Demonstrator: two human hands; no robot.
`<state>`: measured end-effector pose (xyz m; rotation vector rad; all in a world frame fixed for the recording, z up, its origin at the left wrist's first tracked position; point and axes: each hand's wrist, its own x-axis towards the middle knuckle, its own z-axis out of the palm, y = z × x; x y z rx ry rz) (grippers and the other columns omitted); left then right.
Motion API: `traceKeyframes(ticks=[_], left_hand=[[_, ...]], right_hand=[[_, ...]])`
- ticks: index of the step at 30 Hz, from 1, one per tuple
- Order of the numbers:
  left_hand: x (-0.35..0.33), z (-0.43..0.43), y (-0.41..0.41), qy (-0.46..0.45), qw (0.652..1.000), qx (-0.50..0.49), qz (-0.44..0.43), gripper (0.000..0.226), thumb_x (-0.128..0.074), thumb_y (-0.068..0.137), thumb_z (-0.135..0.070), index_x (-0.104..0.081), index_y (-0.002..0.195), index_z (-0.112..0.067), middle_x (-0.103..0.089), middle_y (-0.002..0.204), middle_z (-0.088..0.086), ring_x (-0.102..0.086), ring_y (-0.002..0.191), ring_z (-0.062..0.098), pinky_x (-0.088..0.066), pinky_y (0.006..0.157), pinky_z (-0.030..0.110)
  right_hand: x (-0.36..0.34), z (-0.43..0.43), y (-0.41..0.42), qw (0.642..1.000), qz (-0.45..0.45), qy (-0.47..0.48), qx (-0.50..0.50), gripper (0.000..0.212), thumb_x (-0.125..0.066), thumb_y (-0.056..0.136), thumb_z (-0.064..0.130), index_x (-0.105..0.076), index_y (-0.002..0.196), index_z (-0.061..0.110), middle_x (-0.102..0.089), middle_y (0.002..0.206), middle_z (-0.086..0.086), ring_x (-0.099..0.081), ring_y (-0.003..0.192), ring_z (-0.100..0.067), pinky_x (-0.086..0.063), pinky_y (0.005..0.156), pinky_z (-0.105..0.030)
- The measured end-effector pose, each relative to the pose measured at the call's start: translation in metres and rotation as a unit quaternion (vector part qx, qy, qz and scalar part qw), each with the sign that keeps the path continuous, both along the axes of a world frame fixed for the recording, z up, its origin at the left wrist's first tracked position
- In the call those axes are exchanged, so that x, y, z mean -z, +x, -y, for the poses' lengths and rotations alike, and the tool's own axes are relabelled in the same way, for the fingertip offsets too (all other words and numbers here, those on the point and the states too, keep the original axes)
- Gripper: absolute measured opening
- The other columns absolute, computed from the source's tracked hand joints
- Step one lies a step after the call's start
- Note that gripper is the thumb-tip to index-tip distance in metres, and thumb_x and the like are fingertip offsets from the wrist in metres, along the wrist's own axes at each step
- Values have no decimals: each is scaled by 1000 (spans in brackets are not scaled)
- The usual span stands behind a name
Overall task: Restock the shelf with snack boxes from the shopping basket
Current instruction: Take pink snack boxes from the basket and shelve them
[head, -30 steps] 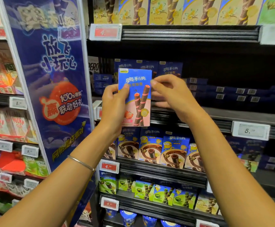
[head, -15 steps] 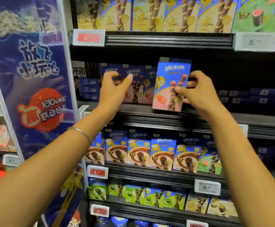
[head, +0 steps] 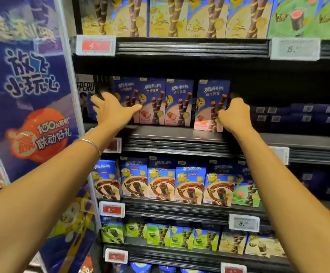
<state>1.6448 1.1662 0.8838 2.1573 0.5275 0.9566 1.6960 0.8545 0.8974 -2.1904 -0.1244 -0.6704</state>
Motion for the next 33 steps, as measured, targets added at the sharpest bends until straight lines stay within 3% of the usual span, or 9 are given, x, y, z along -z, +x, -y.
traceKeyframes(ticks=[6,14,22,29,33], left_hand=[[1,-7,8,-1,1000,-4,-13,120,-89,72,-61,-29,151,6,-7,167,31,-17,153,53,-28,122,60],[2,-17,16,12,999,-20,-27,118,-89,73,-58,-30,152,7,-18,164,30,-24,149,53,-32,120,60],[-1,-25,23,22,997,-53,-45,122,-90,69,-62,-33,152,8,-9,169,27,-13,154,50,-28,121,62],[-3,-35,29,22,998,-42,-46,94,-86,74,-60,-56,137,4,-42,153,28,-30,145,50,-38,116,62],[0,-35,29,39,998,-46,-28,84,-85,77,-56,-57,131,1,-50,147,26,-32,143,49,-36,113,60]], right_hand=[[-1,-8,9,999,-29,-10,27,28,-59,96,5,-57,121,-7,-60,128,-26,-60,114,-38,-41,78,-30],[-5,-13,24,996,-63,-55,31,33,-55,99,8,-51,130,-2,-58,130,-24,-59,111,-34,-39,77,-31],[-4,-17,37,994,-75,-72,34,36,-57,98,10,-49,133,1,-58,129,-22,-58,115,-35,-39,79,-32],[-3,-21,43,991,-90,-82,48,48,-59,99,14,-42,143,6,-50,139,-21,-54,123,-37,-38,82,-34],[-4,-21,45,994,-85,-57,31,56,-63,95,8,-40,145,14,-47,144,-18,-52,127,-37,-46,95,-40]])
